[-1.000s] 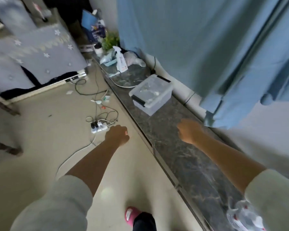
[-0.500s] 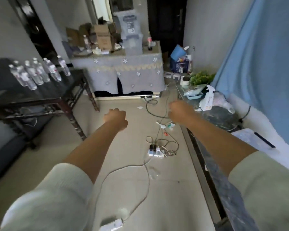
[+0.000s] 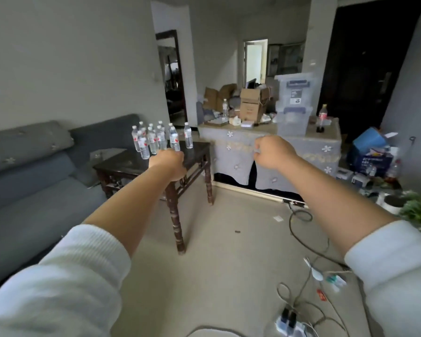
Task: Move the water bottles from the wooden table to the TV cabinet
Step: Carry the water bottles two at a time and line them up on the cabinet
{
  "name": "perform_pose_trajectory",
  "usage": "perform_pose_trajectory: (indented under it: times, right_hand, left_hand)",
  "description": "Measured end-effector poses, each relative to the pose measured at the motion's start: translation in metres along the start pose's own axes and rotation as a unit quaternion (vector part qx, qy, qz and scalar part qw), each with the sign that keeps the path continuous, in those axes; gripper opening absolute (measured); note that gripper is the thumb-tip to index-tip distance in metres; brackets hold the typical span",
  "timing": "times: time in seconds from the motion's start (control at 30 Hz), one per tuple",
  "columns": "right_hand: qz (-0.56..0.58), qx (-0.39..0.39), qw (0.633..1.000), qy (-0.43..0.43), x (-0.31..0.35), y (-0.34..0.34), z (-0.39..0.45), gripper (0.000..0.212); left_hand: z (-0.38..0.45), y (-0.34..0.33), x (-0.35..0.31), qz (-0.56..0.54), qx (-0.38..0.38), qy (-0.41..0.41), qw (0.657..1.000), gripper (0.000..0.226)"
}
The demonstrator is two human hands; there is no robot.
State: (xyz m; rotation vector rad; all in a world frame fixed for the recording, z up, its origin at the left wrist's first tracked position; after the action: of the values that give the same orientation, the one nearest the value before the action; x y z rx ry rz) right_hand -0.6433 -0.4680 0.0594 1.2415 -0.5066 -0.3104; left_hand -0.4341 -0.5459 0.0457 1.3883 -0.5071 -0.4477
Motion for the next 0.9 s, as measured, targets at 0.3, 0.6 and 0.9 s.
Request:
perform_pose_trajectory:
  times: [0.3,0.6,0.9]
  right_hand:
    - [0.023,-0.032,0.995,0.092,0.096,-0.01,0.16,0.03]
    - [0.032,-0.004,0.991,0.126,0.207,-0.072,0.279,0.032]
    - [0.039,-0.004,0.988,0.146,0.333,-0.119,0.397,0.028]
  left_hand:
    - [0.105,0.014,0.099,0.008,-0.035,0.094,0.995,0.04]
    - [0.204,0.001,0.224,0.005,-0.037,0.147,0.988,0.042]
    - [0.316,-0.001,0.357,0.021,-0.033,0.155,0.987,0.043]
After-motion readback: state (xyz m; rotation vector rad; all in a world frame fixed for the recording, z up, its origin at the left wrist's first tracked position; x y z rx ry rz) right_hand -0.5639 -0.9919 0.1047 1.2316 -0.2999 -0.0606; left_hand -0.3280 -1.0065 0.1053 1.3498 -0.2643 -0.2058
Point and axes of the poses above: each hand's wrist, its own z-axis towards the middle knuckle, its own y-axis out of the back of the hand, x = y × z, the point moved 7 cm from there along z, towards the middle knuckle, and after that the axes turned 14 degrees about -y, right-handed, at the moved point
